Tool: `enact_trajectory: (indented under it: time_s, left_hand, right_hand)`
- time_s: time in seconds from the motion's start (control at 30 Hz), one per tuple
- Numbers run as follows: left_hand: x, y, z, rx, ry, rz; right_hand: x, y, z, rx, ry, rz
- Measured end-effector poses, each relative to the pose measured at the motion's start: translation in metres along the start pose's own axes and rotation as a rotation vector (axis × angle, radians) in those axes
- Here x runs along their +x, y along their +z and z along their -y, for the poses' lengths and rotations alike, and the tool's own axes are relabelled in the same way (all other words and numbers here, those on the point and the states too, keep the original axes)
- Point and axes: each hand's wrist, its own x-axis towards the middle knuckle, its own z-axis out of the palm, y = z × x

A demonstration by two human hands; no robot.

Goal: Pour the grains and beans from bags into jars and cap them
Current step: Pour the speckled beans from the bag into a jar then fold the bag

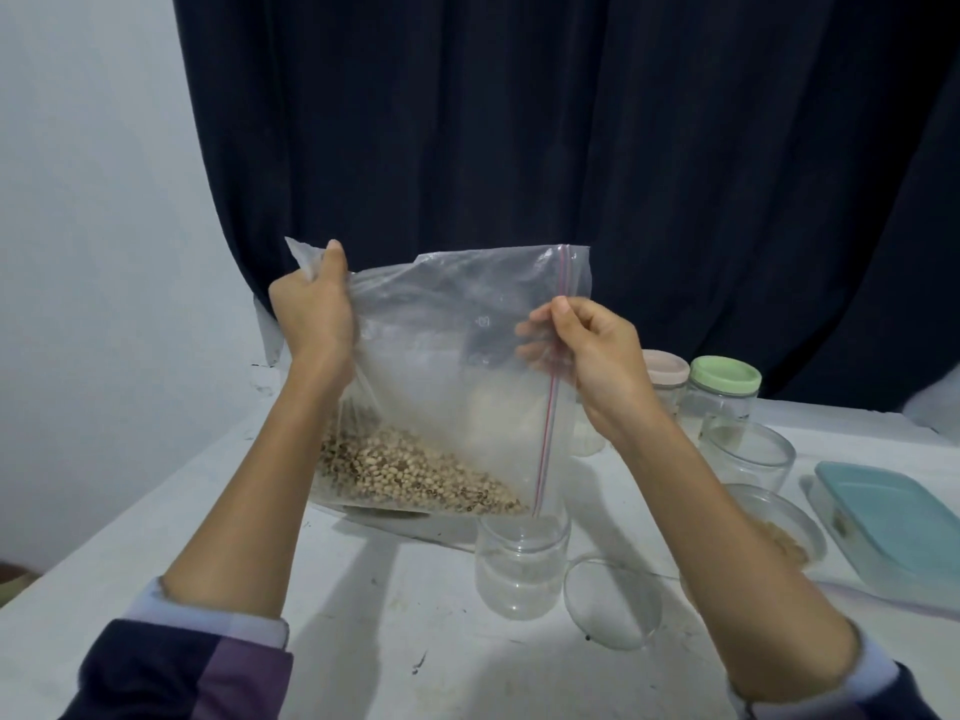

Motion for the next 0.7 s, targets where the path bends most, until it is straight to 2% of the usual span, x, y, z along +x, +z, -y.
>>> enact_trajectory:
  time_s: [0.3,0.7]
  left_hand:
    - [-0.007,0.006,-0.010,-0.028,0.031,-0.010]
    - [-0.009,0.007,-0.009,-0.047,0.007,-0.059]
  right_hand:
    - [0.003,-0.002,-0.001,0.122,0.092,-0.102]
    - [0.011,-0.004,-0.001,0.057,0.078,-0.050]
